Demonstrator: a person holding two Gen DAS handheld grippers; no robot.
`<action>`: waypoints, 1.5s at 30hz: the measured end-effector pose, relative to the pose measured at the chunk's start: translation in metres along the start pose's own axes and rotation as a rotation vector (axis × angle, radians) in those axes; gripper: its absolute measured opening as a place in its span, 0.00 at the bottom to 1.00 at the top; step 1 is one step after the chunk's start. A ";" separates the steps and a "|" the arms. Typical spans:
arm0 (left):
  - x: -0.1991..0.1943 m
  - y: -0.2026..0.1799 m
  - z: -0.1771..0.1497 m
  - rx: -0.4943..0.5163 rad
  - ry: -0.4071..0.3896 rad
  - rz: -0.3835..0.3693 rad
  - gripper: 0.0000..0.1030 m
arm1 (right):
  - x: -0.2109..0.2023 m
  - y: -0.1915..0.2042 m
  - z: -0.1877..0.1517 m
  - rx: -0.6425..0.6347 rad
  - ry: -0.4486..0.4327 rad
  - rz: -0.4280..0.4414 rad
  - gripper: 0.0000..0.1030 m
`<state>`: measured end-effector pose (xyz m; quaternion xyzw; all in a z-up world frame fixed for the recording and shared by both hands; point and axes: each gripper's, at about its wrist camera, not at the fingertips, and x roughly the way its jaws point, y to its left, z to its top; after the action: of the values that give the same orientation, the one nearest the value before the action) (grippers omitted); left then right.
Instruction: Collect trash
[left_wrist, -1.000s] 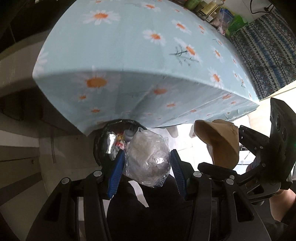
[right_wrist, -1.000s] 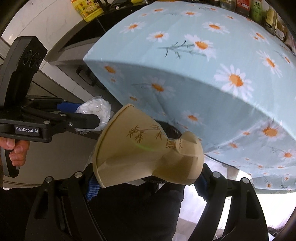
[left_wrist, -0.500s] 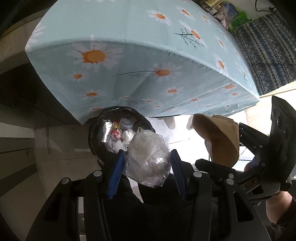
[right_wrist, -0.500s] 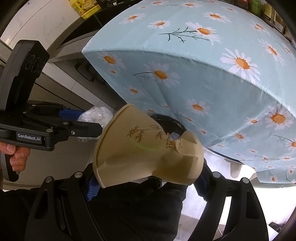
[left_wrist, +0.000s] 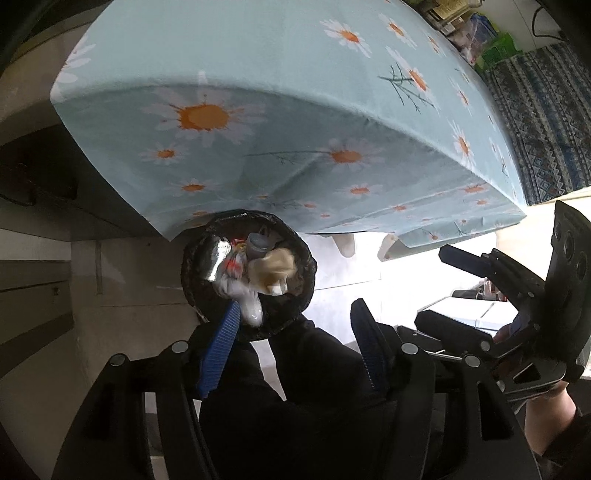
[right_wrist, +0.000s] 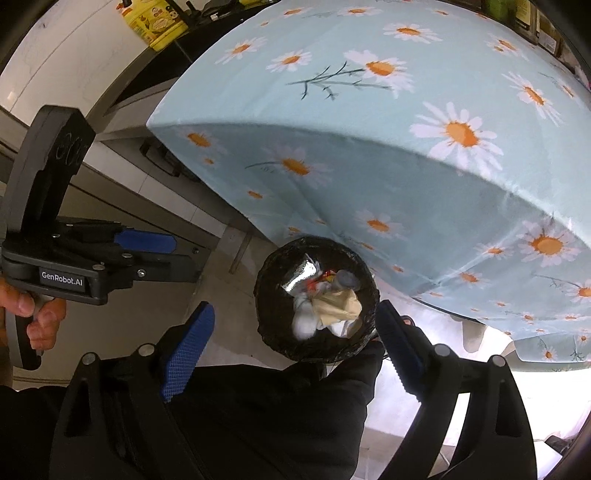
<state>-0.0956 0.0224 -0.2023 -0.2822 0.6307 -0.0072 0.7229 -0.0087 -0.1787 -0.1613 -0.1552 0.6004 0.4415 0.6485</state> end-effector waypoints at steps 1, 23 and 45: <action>-0.001 0.000 0.000 -0.002 -0.001 0.001 0.59 | -0.001 -0.001 0.001 0.000 -0.002 -0.001 0.85; -0.064 -0.016 0.003 0.091 -0.114 0.007 0.59 | -0.068 0.019 0.006 0.054 -0.154 -0.087 0.85; -0.159 -0.115 -0.021 0.185 -0.397 0.102 0.70 | -0.214 -0.019 -0.014 0.053 -0.453 -0.127 0.94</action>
<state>-0.1073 -0.0239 -0.0113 -0.1782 0.4861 0.0274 0.8551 0.0204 -0.2829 0.0252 -0.0723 0.4399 0.4073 0.7971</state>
